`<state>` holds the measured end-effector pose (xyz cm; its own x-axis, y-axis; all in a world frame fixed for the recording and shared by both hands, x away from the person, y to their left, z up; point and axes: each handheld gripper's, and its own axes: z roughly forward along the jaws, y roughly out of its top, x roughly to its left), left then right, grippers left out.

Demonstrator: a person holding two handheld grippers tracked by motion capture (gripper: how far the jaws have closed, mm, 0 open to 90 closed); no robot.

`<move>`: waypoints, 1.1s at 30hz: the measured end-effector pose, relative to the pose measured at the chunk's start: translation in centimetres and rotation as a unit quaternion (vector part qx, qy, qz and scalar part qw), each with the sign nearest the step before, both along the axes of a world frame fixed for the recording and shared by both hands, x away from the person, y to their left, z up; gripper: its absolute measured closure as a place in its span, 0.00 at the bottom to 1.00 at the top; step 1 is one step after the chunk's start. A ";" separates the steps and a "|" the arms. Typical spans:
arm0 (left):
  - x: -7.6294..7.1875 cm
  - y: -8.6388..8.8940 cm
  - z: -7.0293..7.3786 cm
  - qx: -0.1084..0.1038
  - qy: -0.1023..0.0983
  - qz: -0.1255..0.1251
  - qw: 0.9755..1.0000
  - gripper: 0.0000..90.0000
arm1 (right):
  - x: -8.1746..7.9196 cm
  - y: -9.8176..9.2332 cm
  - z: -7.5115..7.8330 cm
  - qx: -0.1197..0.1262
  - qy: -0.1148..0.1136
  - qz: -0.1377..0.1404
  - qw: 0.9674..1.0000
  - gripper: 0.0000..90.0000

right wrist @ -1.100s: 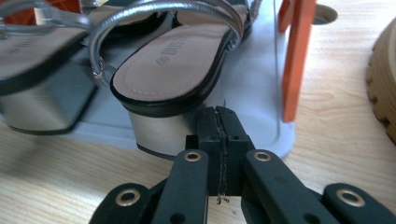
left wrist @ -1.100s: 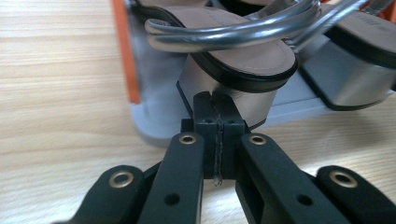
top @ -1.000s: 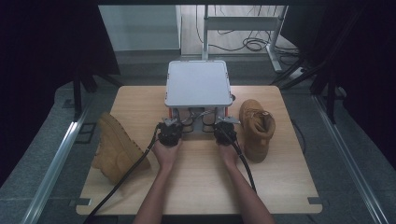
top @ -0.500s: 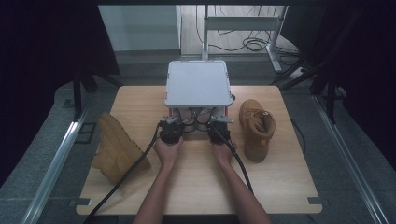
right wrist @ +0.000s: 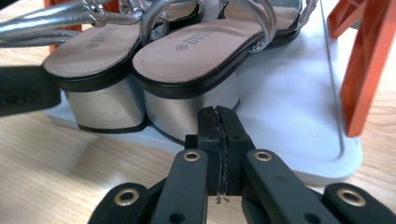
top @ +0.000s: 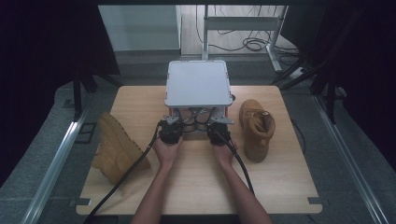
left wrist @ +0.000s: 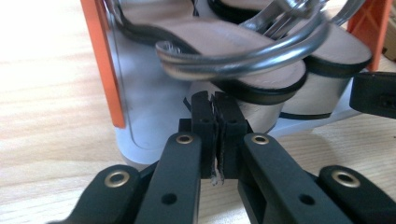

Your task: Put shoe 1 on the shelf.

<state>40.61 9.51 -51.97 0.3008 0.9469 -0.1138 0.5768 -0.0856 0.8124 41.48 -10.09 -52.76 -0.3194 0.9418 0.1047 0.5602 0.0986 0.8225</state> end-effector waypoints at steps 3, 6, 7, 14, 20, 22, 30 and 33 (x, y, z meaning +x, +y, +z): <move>-0.6 0.3 0.6 -0.003 -0.008 -0.003 1.000 0.98 | -0.6 -0.5 0.3 0.003 -0.005 0.005 1.000 0.99; -1.3 0.7 0.9 -0.012 -0.011 -0.010 1.000 0.97 | -1.3 -1.0 0.7 0.007 -0.010 0.007 1.000 0.99; -1.5 0.7 1.0 -0.010 -0.013 -0.012 1.000 0.96 | -1.5 -1.1 0.8 0.007 -0.012 0.009 1.000 0.99; -3.1 1.0 1.3 0.000 -0.018 -0.034 0.999 0.95 | -3.7 -2.0 0.9 0.016 -0.013 0.030 0.999 0.99; -4.6 1.4 1.4 -0.010 -0.016 -0.054 0.998 0.95 | -5.0 -2.5 1.2 0.029 -0.011 0.044 0.999 0.97; -5.1 1.4 1.5 -0.003 -0.018 -0.062 0.998 0.95 | -5.3 -2.7 1.3 0.031 -0.009 0.050 0.998 0.96; -7.3 2.0 1.2 -0.013 -0.008 -0.101 0.995 0.76 | -7.2 -3.0 1.2 0.025 0.008 0.088 0.996 0.80; -8.2 2.3 1.2 -0.016 -0.016 -0.110 0.994 0.66 | -7.9 -3.2 1.2 0.015 0.016 0.088 0.996 0.69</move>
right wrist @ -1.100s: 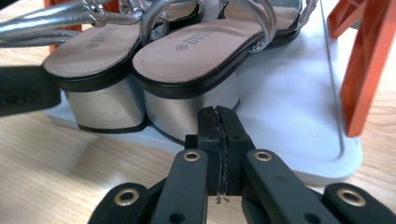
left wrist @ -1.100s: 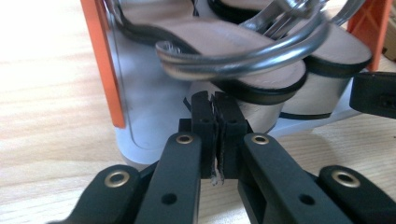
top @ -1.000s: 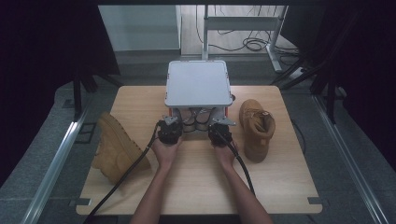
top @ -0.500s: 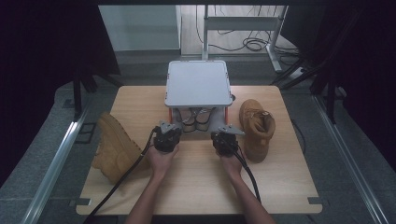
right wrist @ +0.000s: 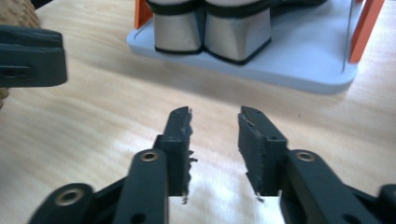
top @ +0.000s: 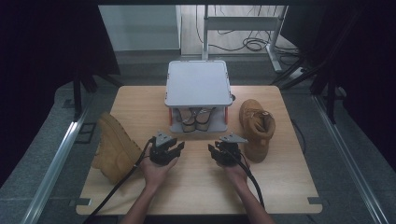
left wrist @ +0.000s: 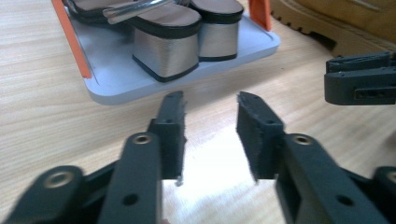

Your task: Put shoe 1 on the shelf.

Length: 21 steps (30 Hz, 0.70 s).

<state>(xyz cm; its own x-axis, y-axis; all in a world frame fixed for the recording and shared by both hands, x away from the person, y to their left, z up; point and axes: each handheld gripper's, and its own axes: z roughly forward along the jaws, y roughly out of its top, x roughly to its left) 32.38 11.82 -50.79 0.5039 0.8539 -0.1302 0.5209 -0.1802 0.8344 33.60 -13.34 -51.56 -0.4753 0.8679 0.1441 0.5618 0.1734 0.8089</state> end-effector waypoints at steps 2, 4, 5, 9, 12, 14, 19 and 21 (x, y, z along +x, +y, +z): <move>-0.4 0.2 0.2 -0.004 0.002 -0.004 1.000 0.62 | -0.4 -0.2 -0.1 0.005 0.013 0.011 1.000 0.65; -0.8 0.3 0.4 -0.007 0.003 -0.008 1.000 0.58 | -0.8 -0.2 -0.3 0.002 0.019 0.016 1.000 0.61; -1.1 0.3 0.5 -0.006 0.002 -0.010 1.000 0.57 | -1.1 -0.2 -0.4 0.003 0.022 0.020 1.000 0.58; -2.3 0.2 0.1 0.010 0.015 -0.025 1.000 0.54 | -2.1 -0.4 -0.8 0.013 0.029 0.034 0.999 0.54; -2.9 0.5 -0.3 0.018 0.022 -0.030 0.999 0.53 | -2.7 -0.7 -0.8 0.009 0.024 0.039 0.999 0.52; -3.0 0.6 -0.3 0.019 0.024 -0.029 0.999 0.53 | -3.0 -0.8 -0.8 0.006 0.021 0.042 0.999 0.52; -3.1 1.1 0.1 0.011 0.022 -0.028 0.999 0.53 | -3.6 -0.8 -0.9 -0.017 0.013 0.057 0.998 0.50; -3.2 1.3 0.3 0.001 0.026 -0.030 0.999 0.53 | -3.7 -0.6 -0.9 -0.020 0.009 0.065 0.998 0.50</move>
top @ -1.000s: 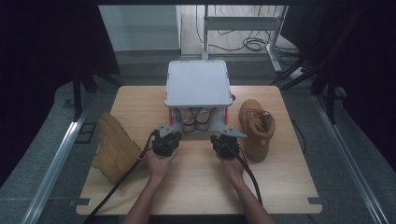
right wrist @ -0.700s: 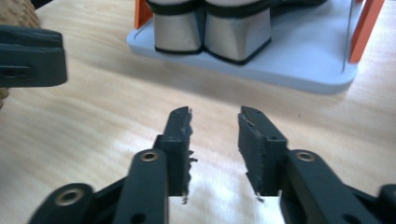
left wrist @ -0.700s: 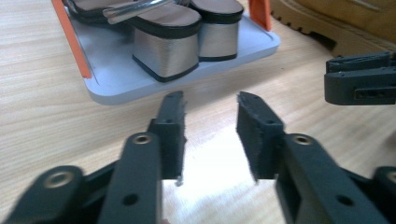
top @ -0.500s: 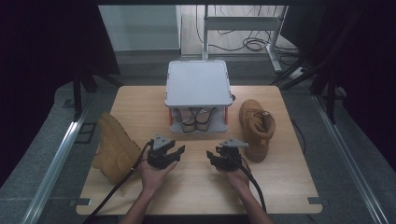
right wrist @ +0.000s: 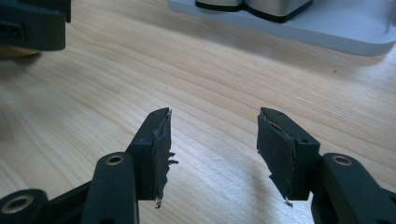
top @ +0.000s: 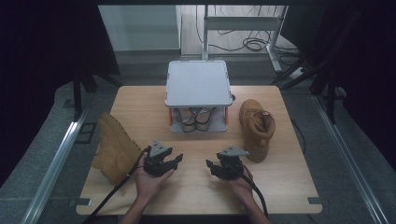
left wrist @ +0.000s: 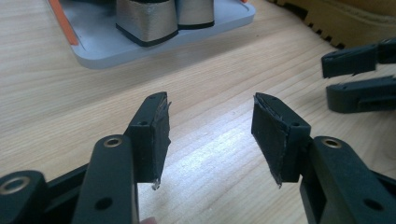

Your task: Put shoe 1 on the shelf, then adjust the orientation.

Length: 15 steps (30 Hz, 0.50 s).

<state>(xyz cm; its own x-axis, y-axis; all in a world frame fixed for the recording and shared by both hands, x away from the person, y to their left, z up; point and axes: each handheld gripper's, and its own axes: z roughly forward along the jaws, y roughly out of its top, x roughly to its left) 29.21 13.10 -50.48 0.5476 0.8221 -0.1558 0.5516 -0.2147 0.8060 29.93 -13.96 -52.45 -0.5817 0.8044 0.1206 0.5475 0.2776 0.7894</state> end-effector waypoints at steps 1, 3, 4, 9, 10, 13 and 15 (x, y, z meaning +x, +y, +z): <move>-0.1 0.0 0.1 -0.005 0.002 -0.001 1.000 0.52 | -0.1 0.0 0.0 -0.001 0.000 0.003 1.000 0.49; -0.3 0.1 0.4 -0.014 0.003 -0.006 1.000 0.51 | -0.2 0.1 0.0 -0.002 -0.003 0.006 1.000 0.49; -0.4 0.2 0.7 -0.017 0.004 -0.009 1.000 0.51 | -0.2 0.1 0.1 -0.003 -0.006 0.006 1.000 0.49; -0.8 0.9 2.2 -0.023 -0.007 -0.012 1.000 0.48 | -0.2 -0.2 0.3 -0.004 -0.009 0.000 1.000 0.49; -0.9 1.1 2.5 -0.020 -0.010 -0.012 1.000 0.48 | -0.2 -0.3 0.3 -0.004 -0.008 -0.003 1.000 0.49; -1.1 2.5 4.0 -0.018 -0.036 0.006 0.999 0.49 | 0.0 -0.3 0.4 0.000 -0.010 -0.009 1.000 0.49; -1.3 3.7 5.0 -0.017 -0.050 0.013 0.999 0.49 | 0.0 -0.3 0.5 -0.001 -0.013 -0.011 1.000 0.49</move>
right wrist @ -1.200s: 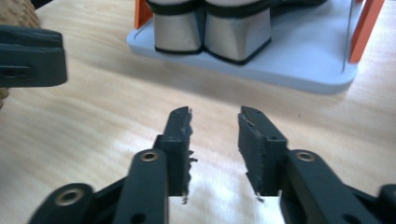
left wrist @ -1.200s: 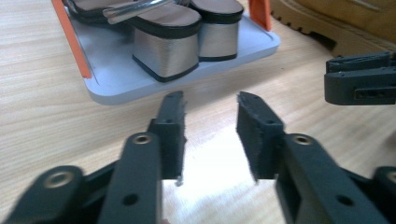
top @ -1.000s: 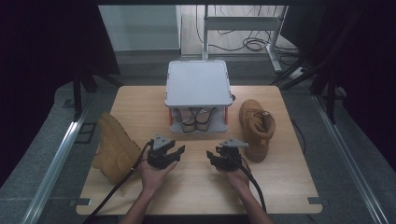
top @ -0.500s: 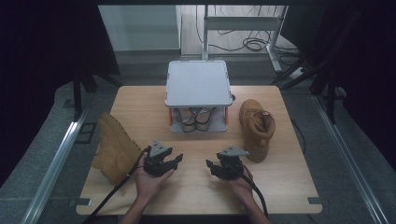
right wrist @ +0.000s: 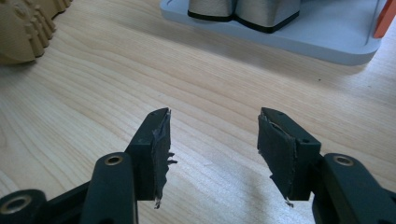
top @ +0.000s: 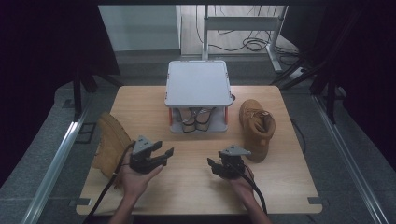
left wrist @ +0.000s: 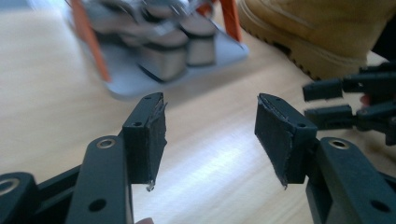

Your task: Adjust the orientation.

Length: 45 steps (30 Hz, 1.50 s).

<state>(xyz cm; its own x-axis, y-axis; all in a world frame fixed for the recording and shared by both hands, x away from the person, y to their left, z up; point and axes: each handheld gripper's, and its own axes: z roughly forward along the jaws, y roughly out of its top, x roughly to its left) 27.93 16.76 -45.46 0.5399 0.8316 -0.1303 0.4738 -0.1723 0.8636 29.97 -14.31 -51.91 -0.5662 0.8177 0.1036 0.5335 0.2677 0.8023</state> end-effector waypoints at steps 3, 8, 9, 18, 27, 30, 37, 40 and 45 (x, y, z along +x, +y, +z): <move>-0.3 2.0 1.2 -0.004 -0.009 0.013 1.000 0.50 | 0.1 0.1 -0.1 -0.003 0.002 -0.002 1.000 0.49; -0.8 5.7 1.9 -0.033 -0.004 0.041 0.999 0.65 | 0.1 0.1 0.0 -0.008 0.001 -0.004 1.000 0.49; -0.9 6.3 1.9 -0.033 -0.001 0.045 0.998 0.70 | 0.1 0.0 0.1 -0.008 0.001 -0.006 1.000 0.49; -2.0 11.4 2.0 -0.032 0.006 0.099 0.995 0.94 | 0.3 -0.2 0.1 -0.002 0.003 -0.016 1.000 0.49; -4.2 15.5 0.7 -0.058 0.014 0.134 0.989 0.97 | 0.5 -0.3 -0.1 0.000 0.008 -0.021 1.000 0.49; -5.1 16.4 0.0 -0.067 0.020 0.141 0.988 0.96 | 0.6 -0.2 -0.2 -0.003 0.012 -0.020 1.000 0.49; -7.3 18.2 -2.2 -0.077 0.037 0.165 0.983 0.97 | 0.6 -0.2 -0.2 -0.003 0.012 -0.020 1.000 0.49; -7.7 18.9 -3.1 -0.086 0.051 0.172 0.980 0.97 | 0.6 -0.1 -0.3 -0.005 0.014 -0.019 1.000 0.49; -8.3 19.3 -3.4 -0.086 0.051 0.176 0.979 0.98 | 0.7 0.0 -0.5 -0.009 0.015 -0.019 1.000 0.49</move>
<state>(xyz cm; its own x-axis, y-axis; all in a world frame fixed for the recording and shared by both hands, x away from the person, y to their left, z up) 19.65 36.07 -48.91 0.2009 0.9249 -0.3228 0.5639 0.1603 0.8101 30.63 -14.34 -52.38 -0.5322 0.8399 0.1061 0.5675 0.2609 0.7809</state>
